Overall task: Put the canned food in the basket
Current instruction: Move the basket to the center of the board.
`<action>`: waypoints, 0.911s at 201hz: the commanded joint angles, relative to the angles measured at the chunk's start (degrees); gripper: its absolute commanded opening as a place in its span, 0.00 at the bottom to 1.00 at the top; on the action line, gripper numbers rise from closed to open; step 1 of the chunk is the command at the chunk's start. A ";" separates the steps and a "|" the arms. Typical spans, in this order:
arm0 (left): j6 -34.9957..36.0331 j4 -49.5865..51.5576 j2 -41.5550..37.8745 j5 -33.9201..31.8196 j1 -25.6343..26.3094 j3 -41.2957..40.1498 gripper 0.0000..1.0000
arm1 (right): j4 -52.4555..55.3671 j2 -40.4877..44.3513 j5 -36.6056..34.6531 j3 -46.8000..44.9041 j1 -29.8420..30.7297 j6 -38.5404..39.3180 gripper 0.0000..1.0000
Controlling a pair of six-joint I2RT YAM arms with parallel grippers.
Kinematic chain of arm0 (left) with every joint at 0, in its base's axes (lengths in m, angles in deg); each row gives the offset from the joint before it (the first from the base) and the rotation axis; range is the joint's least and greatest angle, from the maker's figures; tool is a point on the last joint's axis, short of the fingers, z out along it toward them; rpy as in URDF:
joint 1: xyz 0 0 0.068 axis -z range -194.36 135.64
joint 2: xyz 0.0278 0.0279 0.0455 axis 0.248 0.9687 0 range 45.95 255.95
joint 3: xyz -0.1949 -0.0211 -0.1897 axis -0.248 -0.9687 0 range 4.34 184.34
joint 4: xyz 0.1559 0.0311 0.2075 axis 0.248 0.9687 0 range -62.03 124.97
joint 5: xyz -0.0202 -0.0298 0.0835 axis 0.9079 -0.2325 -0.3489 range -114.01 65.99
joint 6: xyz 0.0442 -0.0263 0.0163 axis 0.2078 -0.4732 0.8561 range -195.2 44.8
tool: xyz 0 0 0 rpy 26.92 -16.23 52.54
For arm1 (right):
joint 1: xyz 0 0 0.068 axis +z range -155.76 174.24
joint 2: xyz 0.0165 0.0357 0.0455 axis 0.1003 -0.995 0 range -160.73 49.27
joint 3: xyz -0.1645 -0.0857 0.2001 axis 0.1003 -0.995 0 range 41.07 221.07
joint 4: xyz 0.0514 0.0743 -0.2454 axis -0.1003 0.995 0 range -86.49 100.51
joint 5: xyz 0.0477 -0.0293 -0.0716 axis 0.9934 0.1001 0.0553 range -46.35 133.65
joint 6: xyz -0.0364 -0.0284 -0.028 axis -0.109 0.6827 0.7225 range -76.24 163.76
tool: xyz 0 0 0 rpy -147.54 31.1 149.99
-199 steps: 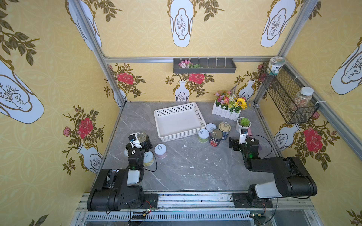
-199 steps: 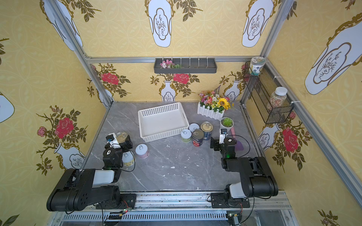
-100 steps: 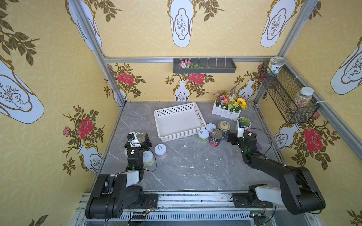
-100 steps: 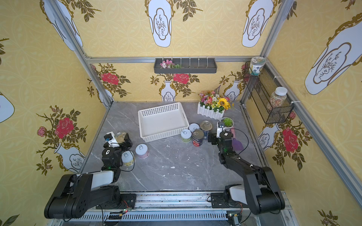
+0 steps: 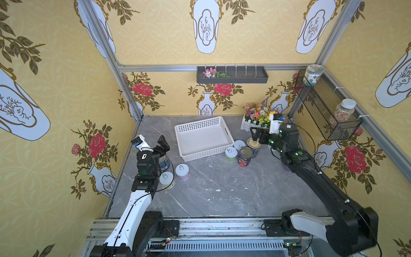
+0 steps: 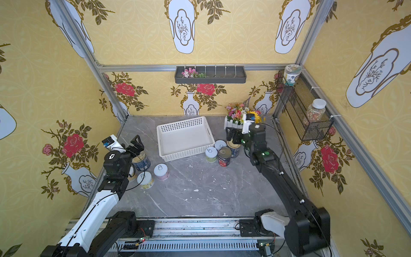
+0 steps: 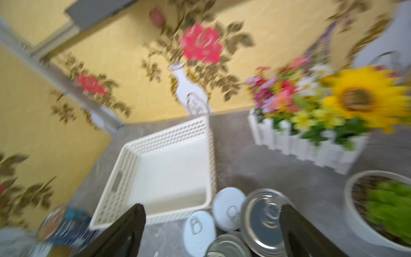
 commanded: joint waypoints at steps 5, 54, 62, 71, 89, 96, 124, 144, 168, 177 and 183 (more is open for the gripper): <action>-10.03 6.22 1.78 15.64 -0.07 1.97 1.00 | 23.26 -14.32 -1.44 16.01 11.02 5.36 0.97; -19.92 23.62 5.03 33.28 0.12 17.03 1.00 | 40.34 -38.48 -10.69 44.52 15.86 4.77 0.97; -19.79 25.19 4.36 33.61 0.14 17.74 1.00 | 40.24 -40.65 -11.27 46.99 15.79 4.27 0.97; -18.01 26.21 3.29 33.21 0.16 17.46 1.00 | 41.23 -43.59 -12.10 50.45 15.46 4.20 0.97; -18.79 25.79 1.54 31.45 0.20 14.74 1.00 | 46.00 -50.61 -13.36 59.53 14.27 4.41 0.97; -19.16 25.03 1.42 31.21 0.14 13.88 1.00 | 47.58 -53.36 -12.64 62.82 13.77 4.48 0.98; -19.07 27.34 3.52 31.66 0.14 16.05 1.00 | 51.01 -61.42 -12.81 71.56 12.34 4.93 0.99; -18.62 28.84 3.76 31.35 0.16 16.43 1.00 | 50.19 -64.15 -11.56 72.41 10.62 4.66 0.97; -18.83 28.01 2.80 31.35 0.14 15.28 1.00 | 49.19 -66.35 -7.76 72.54 8.77 3.89 0.91; -18.82 28.01 2.67 31.12 0.16 15.26 1.00 | 49.04 -66.95 -5.98 72.59 8.29 3.83 0.84; -18.83 28.05 2.60 30.86 0.20 15.17 1.00 | 48.86 -67.21 -5.19 72.51 8.21 3.70 0.78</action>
